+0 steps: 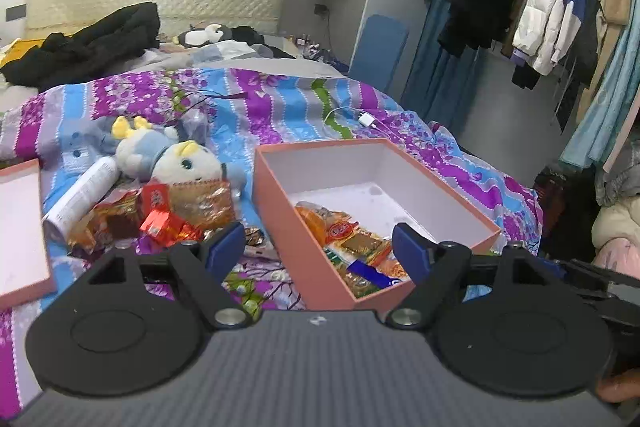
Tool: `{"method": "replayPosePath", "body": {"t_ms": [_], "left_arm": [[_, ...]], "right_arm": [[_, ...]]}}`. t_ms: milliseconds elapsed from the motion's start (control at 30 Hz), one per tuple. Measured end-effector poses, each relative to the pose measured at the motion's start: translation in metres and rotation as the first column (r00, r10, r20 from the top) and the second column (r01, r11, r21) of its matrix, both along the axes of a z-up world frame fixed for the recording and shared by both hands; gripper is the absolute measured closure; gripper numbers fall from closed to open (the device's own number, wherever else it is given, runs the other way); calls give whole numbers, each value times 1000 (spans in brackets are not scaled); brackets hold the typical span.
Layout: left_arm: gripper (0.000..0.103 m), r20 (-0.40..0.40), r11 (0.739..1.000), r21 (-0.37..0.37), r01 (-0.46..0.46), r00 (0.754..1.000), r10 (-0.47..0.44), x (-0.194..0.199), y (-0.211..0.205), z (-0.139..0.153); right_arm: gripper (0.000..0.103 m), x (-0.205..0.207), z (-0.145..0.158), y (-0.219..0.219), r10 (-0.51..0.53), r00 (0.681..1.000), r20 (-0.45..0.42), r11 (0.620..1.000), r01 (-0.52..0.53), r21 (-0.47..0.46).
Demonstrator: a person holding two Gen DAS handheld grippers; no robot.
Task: Organize snacks
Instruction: 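Move both tools back toward the snack pile by the plush toy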
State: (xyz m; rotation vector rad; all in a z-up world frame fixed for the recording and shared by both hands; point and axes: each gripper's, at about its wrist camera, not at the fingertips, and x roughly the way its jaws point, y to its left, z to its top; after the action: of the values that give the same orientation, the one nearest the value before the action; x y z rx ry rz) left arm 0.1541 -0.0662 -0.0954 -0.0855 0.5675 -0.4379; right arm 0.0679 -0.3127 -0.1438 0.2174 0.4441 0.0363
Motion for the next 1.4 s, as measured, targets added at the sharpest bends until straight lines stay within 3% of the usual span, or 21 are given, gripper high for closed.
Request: {"method": "replayPosePath", "body": {"t_ms": [533, 767, 1033, 1200, 1400], "left_arm": [[19, -96, 994, 49, -94, 991, 98, -71, 60, -47], [19, -181, 983, 7, -182, 967, 180, -86, 95, -77], [19, -218, 970, 26, -242, 946, 241, -49, 124, -108], [19, -208, 958, 66, -278, 936, 285, -3, 144, -132], [19, -206, 932, 59, -357, 909, 362, 57, 171, -155]], "right_arm": [[47, -48, -31, 58, 76, 995, -67, 996, -79, -40], [47, -56, -47, 90, 141, 985, -96, 986, -149, -77], [47, -20, -61, 122, 195, 976, -95, 957, -210, -201], [47, 12, -67, 143, 219, 974, -65, 932, -228, -280], [48, 65, -87, 167, 225, 971, -78, 901, -238, -362]]}}
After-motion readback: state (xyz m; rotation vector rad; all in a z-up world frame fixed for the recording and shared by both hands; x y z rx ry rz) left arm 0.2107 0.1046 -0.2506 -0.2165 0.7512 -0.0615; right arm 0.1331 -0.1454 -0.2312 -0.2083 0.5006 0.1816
